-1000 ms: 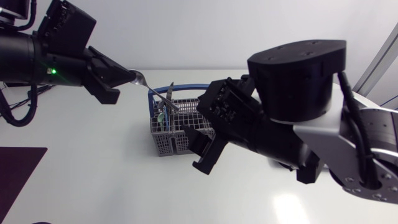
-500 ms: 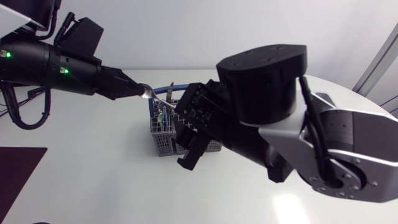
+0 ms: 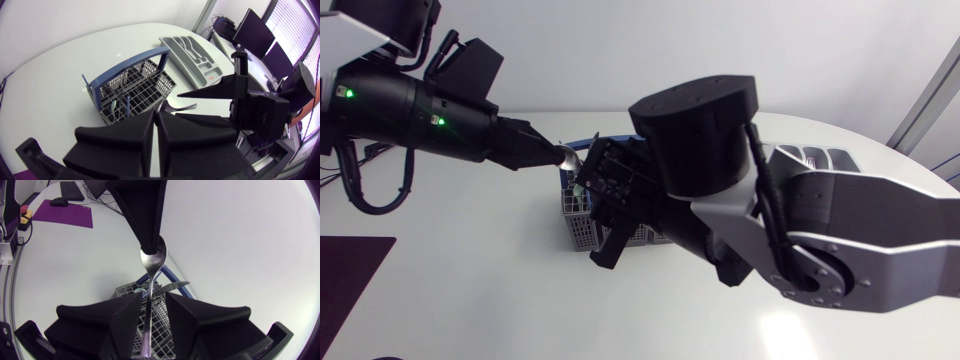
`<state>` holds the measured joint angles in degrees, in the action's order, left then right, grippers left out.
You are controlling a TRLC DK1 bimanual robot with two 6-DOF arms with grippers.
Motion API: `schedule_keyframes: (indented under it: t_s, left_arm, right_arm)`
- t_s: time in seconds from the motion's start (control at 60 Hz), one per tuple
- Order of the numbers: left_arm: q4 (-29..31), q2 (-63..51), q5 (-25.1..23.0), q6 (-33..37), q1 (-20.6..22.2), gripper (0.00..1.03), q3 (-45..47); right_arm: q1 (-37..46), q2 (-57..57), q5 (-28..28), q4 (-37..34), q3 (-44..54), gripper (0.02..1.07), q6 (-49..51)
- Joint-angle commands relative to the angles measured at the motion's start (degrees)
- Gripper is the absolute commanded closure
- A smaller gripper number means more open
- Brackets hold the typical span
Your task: Unload the cutlery basket into the drawer organizer.
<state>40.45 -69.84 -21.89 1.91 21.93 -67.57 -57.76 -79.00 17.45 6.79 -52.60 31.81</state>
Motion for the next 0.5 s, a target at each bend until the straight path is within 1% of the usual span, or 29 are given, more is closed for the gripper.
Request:
schedule_keyframes:
  t_s: [0.0, 0.133, 0.167, 0.3, 0.433, 0.483]
  left_arm:
    - [0.07, -1.26, -0.43, -1.56, 0.57, 1.00, -0.63]
    - [-0.10, -1.61, -0.43, -1.56, 0.83, 1.00, -0.54]
    - [-0.10, -1.61, -0.43, -1.65, 0.92, 1.00, -0.54]
    - [-0.10, -1.52, -0.43, -1.82, 1.18, 1.00, -0.63]
    - [-0.02, -1.52, -0.43, -1.91, 1.53, 1.00, -1.07]
    - [-0.02, -1.52, -0.43, -1.91, 1.62, 1.00, -1.07]
  right_arm:
    - [-0.78, -1.24, 0.83, 1.21, -1.63, 0.80, 1.41]
    - [-0.78, -1.33, 1.00, 1.21, -1.81, 0.83, 1.59]
    - [-0.78, -1.42, 1.00, 1.12, -1.81, 0.86, 1.67]
    - [-0.69, -1.86, 0.83, 0.95, -1.54, 0.91, 2.11]
    - [-0.78, -2.03, 0.30, -0.19, -1.54, 0.93, 2.38]
    - [-0.78, -2.03, -0.23, -0.72, -1.54, 0.96, 2.38]
